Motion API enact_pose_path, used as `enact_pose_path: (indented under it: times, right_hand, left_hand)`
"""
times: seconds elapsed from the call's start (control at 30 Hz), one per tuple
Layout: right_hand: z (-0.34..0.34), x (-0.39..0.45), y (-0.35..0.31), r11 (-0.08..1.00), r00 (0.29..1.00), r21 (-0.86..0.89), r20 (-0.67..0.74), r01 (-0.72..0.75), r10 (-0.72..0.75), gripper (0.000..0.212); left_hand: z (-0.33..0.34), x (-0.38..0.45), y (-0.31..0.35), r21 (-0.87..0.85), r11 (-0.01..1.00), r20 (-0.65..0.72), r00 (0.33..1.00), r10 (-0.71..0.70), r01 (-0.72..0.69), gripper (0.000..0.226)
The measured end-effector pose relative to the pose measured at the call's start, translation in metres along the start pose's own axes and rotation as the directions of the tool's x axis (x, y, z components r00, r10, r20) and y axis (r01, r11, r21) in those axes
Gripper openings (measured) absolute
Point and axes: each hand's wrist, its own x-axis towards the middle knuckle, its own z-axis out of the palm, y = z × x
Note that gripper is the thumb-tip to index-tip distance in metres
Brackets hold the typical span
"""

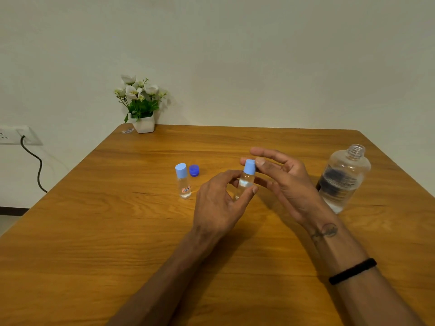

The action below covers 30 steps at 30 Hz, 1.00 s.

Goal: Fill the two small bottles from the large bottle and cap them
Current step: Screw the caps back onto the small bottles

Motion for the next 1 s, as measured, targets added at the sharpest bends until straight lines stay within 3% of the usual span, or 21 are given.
enact_pose_path:
  times: [0.27, 0.57, 0.73, 1.0]
  right_hand:
    - [0.000, 0.001, 0.004, 0.993, 0.989, -0.094, -0.118, 0.077, -0.088, 0.060]
    - [-0.005, -0.001, 0.001, 1.000, 0.994, 0.005, 0.105, -0.008, 0.007, 0.051]
    - [-0.001, -0.001, 0.006, 0.996, 0.997, -0.051, 0.037, 0.073, -0.071, 0.045]
    - [0.008, 0.001, 0.020, 0.929, 0.969, -0.314, -0.079, 0.198, -0.233, 0.033]
  left_hand:
    - [0.000, -0.001, 0.002, 0.004, 1.000, 0.013, 1.000, -0.006, 0.006, 0.041]
    - [-0.001, 0.000, 0.002, -0.013, 1.000, -0.007, 1.000, 0.000, 0.000, 0.038]
    - [0.000, 0.000, 0.000, 0.027, 1.000, 0.008, 1.000, -0.011, 0.011, 0.042]
    - [-0.001, -0.001, 0.001, 0.104, 0.992, -0.003, 0.998, -0.069, 0.069, 0.039]
